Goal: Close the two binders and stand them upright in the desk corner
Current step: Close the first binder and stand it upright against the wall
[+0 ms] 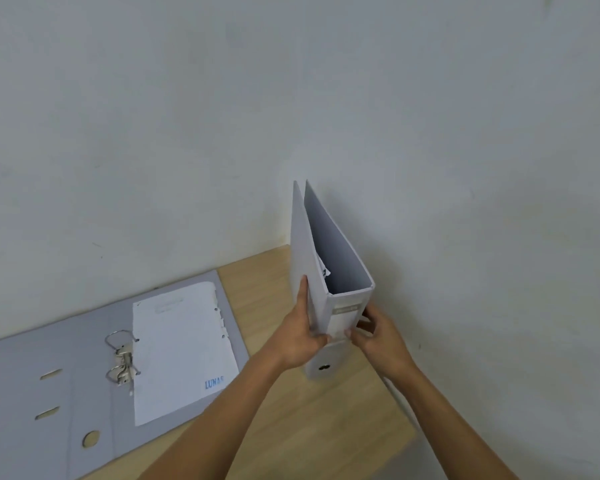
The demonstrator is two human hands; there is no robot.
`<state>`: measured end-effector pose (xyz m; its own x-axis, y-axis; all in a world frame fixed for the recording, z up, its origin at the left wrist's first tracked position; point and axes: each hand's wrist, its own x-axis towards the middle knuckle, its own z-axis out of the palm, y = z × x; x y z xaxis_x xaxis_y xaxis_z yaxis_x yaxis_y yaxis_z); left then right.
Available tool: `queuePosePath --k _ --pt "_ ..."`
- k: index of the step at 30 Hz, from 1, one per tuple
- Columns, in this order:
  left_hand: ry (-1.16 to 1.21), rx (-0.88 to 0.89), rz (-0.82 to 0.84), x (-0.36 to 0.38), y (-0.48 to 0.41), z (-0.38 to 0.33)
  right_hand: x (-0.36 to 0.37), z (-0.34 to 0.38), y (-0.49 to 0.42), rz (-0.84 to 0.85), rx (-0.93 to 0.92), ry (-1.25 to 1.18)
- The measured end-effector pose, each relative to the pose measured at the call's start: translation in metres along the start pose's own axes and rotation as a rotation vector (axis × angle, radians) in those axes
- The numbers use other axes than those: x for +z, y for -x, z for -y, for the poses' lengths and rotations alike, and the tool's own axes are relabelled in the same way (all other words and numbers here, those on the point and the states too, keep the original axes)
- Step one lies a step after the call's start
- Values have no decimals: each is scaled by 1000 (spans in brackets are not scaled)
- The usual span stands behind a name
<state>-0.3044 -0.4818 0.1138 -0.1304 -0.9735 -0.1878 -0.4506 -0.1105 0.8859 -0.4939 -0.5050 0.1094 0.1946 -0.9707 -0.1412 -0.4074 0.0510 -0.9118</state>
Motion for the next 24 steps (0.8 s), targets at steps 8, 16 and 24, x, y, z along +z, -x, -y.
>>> queuePosePath --k 8,16,24 --pt "32 -94 -5 -6 -69 -11 4 -9 -51 -29 417 -293" --pt "54 -155 -176 -6 -112 -13 18 -2 -100 13 433 -433" --pt "-113 -220 -268 -10 -129 -9 24 5 -118 62 441 -424"
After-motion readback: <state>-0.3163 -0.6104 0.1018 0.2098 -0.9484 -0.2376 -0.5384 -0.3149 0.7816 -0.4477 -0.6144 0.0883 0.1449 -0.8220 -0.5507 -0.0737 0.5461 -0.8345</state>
